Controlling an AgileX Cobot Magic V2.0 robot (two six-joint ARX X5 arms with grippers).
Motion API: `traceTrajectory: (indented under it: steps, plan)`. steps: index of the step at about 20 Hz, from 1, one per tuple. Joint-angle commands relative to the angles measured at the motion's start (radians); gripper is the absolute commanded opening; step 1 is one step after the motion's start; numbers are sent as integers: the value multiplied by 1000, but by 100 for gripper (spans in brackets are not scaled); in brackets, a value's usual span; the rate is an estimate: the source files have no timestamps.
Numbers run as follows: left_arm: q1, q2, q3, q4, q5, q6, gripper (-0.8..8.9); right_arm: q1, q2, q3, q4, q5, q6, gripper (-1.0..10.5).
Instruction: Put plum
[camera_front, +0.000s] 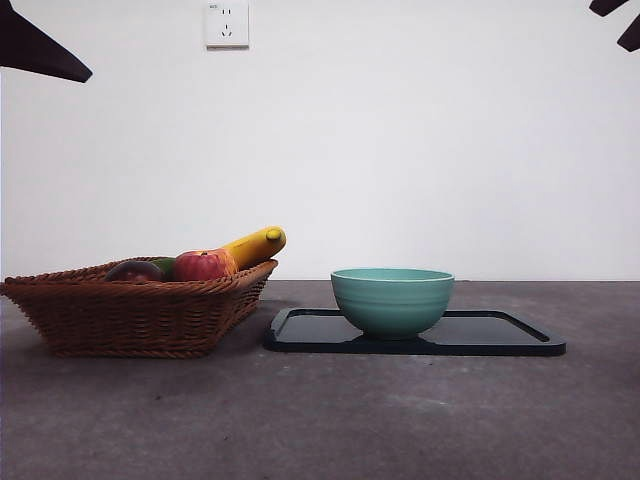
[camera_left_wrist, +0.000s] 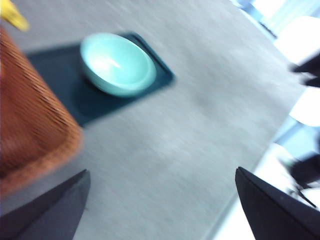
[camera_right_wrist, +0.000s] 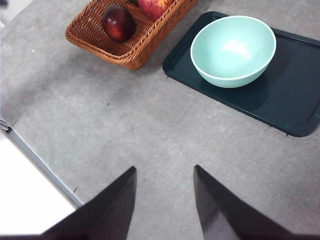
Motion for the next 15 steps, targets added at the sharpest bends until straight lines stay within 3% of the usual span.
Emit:
traceTrajectory:
  steps: [1, 10, 15]
  plan:
    - [-6, 0, 8, -6, 16, 19, 465, 5, 6, 8, 10, -2, -7, 184]
    - [-9, 0, 8, -7, 19, 31, 465, 5, 6, 8, 10, -2, -2, 184]
    - [-10, 0, 8, -11, 19, 31, 465, 3, 21, 9, 49, 24, 135, 241]
